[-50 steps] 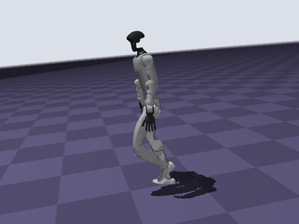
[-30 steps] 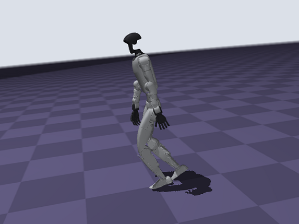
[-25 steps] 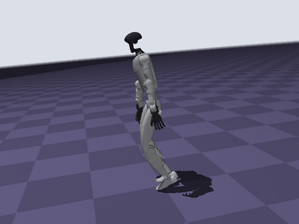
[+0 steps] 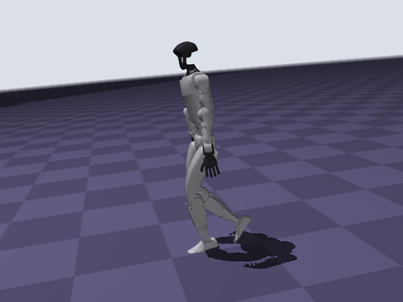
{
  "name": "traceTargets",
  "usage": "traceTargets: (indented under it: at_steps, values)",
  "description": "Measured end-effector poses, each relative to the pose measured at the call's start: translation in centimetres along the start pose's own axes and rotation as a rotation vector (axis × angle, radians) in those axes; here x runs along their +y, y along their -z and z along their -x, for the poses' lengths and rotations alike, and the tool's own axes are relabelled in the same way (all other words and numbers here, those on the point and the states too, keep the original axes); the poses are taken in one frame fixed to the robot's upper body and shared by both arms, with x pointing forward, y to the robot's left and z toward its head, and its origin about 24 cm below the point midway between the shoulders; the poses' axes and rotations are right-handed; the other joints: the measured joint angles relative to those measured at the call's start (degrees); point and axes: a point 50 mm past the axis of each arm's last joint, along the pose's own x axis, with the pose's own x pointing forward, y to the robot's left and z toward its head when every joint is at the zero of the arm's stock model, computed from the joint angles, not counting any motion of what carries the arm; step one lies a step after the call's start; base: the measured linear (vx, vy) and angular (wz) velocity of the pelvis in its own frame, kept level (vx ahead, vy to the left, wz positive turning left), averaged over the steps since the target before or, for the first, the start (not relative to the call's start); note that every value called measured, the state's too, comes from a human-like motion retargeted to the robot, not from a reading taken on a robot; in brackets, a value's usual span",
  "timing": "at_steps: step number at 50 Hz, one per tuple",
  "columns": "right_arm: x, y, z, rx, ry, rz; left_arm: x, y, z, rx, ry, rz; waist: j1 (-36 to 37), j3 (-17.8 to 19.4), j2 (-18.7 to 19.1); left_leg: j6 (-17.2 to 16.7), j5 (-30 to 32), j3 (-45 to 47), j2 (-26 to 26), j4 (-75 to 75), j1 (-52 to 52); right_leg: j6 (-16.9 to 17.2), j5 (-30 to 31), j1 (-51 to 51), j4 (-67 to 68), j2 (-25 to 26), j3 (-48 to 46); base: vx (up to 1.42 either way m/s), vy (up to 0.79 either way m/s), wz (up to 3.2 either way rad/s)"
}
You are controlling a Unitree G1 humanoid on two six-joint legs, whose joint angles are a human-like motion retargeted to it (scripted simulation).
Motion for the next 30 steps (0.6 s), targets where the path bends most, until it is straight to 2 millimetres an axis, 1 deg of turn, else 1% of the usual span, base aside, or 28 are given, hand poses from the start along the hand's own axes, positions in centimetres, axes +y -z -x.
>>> traceTargets:
  at_steps: [2, 3, 4, 5, 6, 7, 8, 9, 10, 12, 13, 15, 16, 17, 18, 19, 20, 22, 24, 27, 28, 29, 30]
  values:
    - [0.4, -1.2, 0.1, -0.036, 0.005, 0.042, 0.0, 0.2, 0.0, 0.007, 0.002, -0.023, 2.27, -0.03, -1.19, 0.85, -4.85, 6.43, 6.01, 2.07, 3.31, 2.44, 11.67, -1.56, 2.88, 1.52, 0.28, 0.68, -0.42, -0.77]
    - [0.3, -2.1, 0.3, -0.055, 0.010, 0.064, -0.2, 0.3, 0.0, 0.006, 0.012, -0.031, 3.04, -0.14, -1.45, 0.85, -6.70, 5.96, 6.56, 3.50, 3.66, 4.16, 16.71, -2.72, 4.24, 1.50, 0.46, 0.72, -0.31, -0.62]
    - [0.3, -3.0, 0.5, -0.078, 0.021, 0.098, -0.3, 0.5, 0.0, 0.012, 0.017, -0.024, 2.56, -0.21, -1.44, 0.85, -8.10, 4.76, 6.79, 4.74, 3.77, 5.14, 18.70, -4.11, 5.64, 1.37, 0.50, 0.74, -0.24, -0.46]
    - [0.4, -4.0, 0.7, -0.103, 0.035, 0.138, -0.3, 0.9, 0.0, 0.022, 0.020, -0.010, 1.46, -0.26, -1.30, 0.85, -9.27, 3.20, 6.87, 5.88, 3.77, 5.76, 19.17, -5.61, 7.07, 1.18, 0.46, 0.76, -0.25, -0.24]
    - [0.6, -5.0, 0.9, -0.137, 0.051, 0.182, -0.5, 1.6, 0.0, 0.043, 0.023, 0.014, -0.60, -0.17, -1.54, 0.85, -9.93, 3.11, 7.41, 5.71, 4.87, 4.65, 12.95, -7.21, 7.92, 1.17, 0.65, 0.74, -0.24, -0.08]
    - [0.8, -6.0, 1.1, -0.173, 0.067, 0.219, -0.6, 2.1, 0.0, 0.061, 0.025, 0.035, -2.51, 0.04, -1.78, 0.85, -10.45, 3.06, 7.76, 5.23, 6.09, 2.71, 6.87, -8.52, 8.29, 0.39, 0.08, 0.67, -0.21, 0.06]
    - [1.0, -7.0, 1.4, -0.213, 0.079, 0.244, -0.6, 2.3, 0.0, 0.075, 0.026, 0.049, -4.09, 0.48, -2.04, 0.85, -10.67, 3.07, 7.77, 4.14, 7.56, -0.92, 1.07, -9.25, 7.71, -1.92, -1.98, 0.61, -0.18, 0.23]
    - [1.1, -7.8, 1.6, -0.247, 0.092, 0.258, -0.5, 2.4, 0.0, 0.081, 0.026, 0.054, -5.45, 0.93, -2.37, 0.85, -10.54, 2.29, 7.34, 2.89, 8.84, -3.89, -2.41, -10.72, 5.18, -2.36, -2.44, 0.58, -0.16, 0.46]
    - [1.2, -8.5, 1.9, -0.280, 0.105, 0.268, -0.4, 2.4, 0.0, 0.084, 0.024, 0.055, -6.70, 1.38, -2.74, 0.85, -10.23, 1.13, 6.70, 1.55, 10.03, -6.53, -4.72, -12.56, 1.68, -1.86, -2.10, 0.55, -0.20, 0.57]
    - [1.2, -9.5, 2.3, -0.335, 0.144, 0.266, -0.1, 2.0, 0.0, 0.068, 0.016, 0.039, -7.95, 2.04, -3.57, 0.85, -9.85, 0.91, 6.43, -1.03, 12.38, -9.24, -9.40, -14.12, -8.11, -3.59, -4.46, 0.59, -0.25, 0.38]
    - [1.1, -9.7, 2.4, -0.356, 0.160, 0.265, 0.1, 1.9, 0.0, 0.059, 0.010, 0.027, -8.18, 2.31, -3.80, 0.85, -9.99, 1.07, 6.65, -1.71, 13.46, -10.23, -10.92, -14.32, -14.22, -4.08, -5.73, 0.75, -0.31, 0.31]
    - [0.7, -9.9, 2.5, -0.393, 0.186, 0.259, 0.7, 1.4, 0.1, 0.027, 0.000, -0.003, -9.99, 3.41, -5.53, 0.85, -8.97, -0.24, 5.09, -4.60, 16.46, -10.52, -12.98, -16.40, -25.36, -3.07, 0.09, 0.80, -0.37, 0.54]
    - [0.6, -9.6, 2.4, -0.385, 0.186, 0.259, 1.0, 1.2, 0.1, 0.019, -0.008, -0.024, -10.38, 3.89, -6.26, 0.85, -8.60, -0.31, 4.91, -5.40, 18.10, -10.20, -13.23, -16.80, -29.24, -2.09, 4.87, 0.71, -0.39, 0.46]
    - [0.4, -9.1, 2.2, -0.370, 0.185, 0.259, 1.3, 1.1, 0.2, 0.012, -0.015, -0.046, -10.57, 4.25, -6.93, 0.85, -8.19, -0.18, 4.87, -6.06, 19.71, -9.51, -13.07, -16.68, -32.59, -1.74, 7.67, 0.63, -0.39, 0.16]
    - [0.2, -8.4, 2.0, -0.340, 0.181, 0.258, 1.6, 1.0, 0.2, 0.008, -0.022, -0.070, -10.37, 4.41, -7.49, 0.85, -7.70, 0.34, 5.10, -6.44, 21.31, -8.10, -12.08, -15.55, -34.85, -2.64, 6.50, 0.66, -0.40, 0.10]
    - [0.1, -7.6, 1.7, -0.302, 0.171, 0.260, 1.8, 1.0, 0.2, 0.008, -0.028, -0.092, -10.25, 4.41, -8.02, 0.85, -7.05, 0.55, 5.41, -6.17, 22.71, -8.15, -9.54, -13.98, -36.28, -2.92, 4.51, 0.73, -0.43, 0.09]
    - [0.0, -6.7, 1.3, -0.259, 0.158, 0.263, 2.0, 1.2, 0.3, 0.011, -0.033, -0.113, -10.15, 4.32, -8.53, 0.85, -6.33, 0.60, 5.75, -5.57, 24.02, -8.92, -6.21, -12.18, -37.29, -2.91, 2.11, 0.82, -0.49, -0.07]
    - [0.1, -4.7, 0.8, -0.168, 0.128, 0.263, 2.3, 1.8, 0.3, 0.021, -0.045, -0.124, -8.44, 3.59, -9.05, 0.85, -3.73, 1.41, 7.54, -0.78, 24.74, -10.92, -11.37, -8.23, -38.26, -1.00, -1.06, 0.87, -0.59, -0.32]
    - [0.3, -3.1, 0.4, -0.087, 0.095, 0.237, 2.2, 2.5, 0.3, 0.039, -0.053, -0.115, -6.96, 4.13, -9.35, 0.85, 0.63, 0.60, 10.04, 8.32, 23.16, -11.53, -14.08, -5.31, -37.68, 0.71, 1.52, 0.83, -0.73, -0.19]
    - [0.5, -1.7, 0.1, -0.020, 0.063, 0.163, 1.5, 3.3, 0.2, 0.075, -0.057, -0.050, -4.50, 5.34, -7.92, 0.85, 6.67, -2.86, 14.64, 26.04, 16.72, -12.87, -17.06, 0.30, -39.34, 4.27, 0.77, 0.71, -0.61, -0.20]
    - [0.5, -1.4, 0.1, -0.010, 0.062, 0.140, 1.0, 3.5, 0.2, 0.086, -0.049, -0.022, -4.27, 5.41, -7.07, 0.85, 7.40, -4.82, 15.67, 31.47, 13.89, -13.02, -17.37, 2.08, -40.63, 5.79, 0.06, 0.56, -0.37, 0.06]
    - [0.5, -1.3, 0.1, -0.003, 0.065, 0.128, 0.7, 3.7, 0.1, 0.095, -0.037, -0.002, -4.03, 5.47, -6.80, 0.85, 5.55, -5.66, 16.38, 35.66, 11.61, -12.99, -17.56, 3.65, -41.68, 6.76, -0.04, 0.51, -0.28, 0.23]
    - [0.5, -1.3, 0.1, 0.002, 0.070, 0.120, 0.3, 3.9, 0.1, 0.105, -0.021, 0.014, -3.80, 5.52, -6.82, 0.85, 2.40, -5.95, 16.92, 39.22, 9.62, -12.87, -17.70, 5.11, -42.61, 7.47, 0.17, 0.61, -0.21, 0.28]
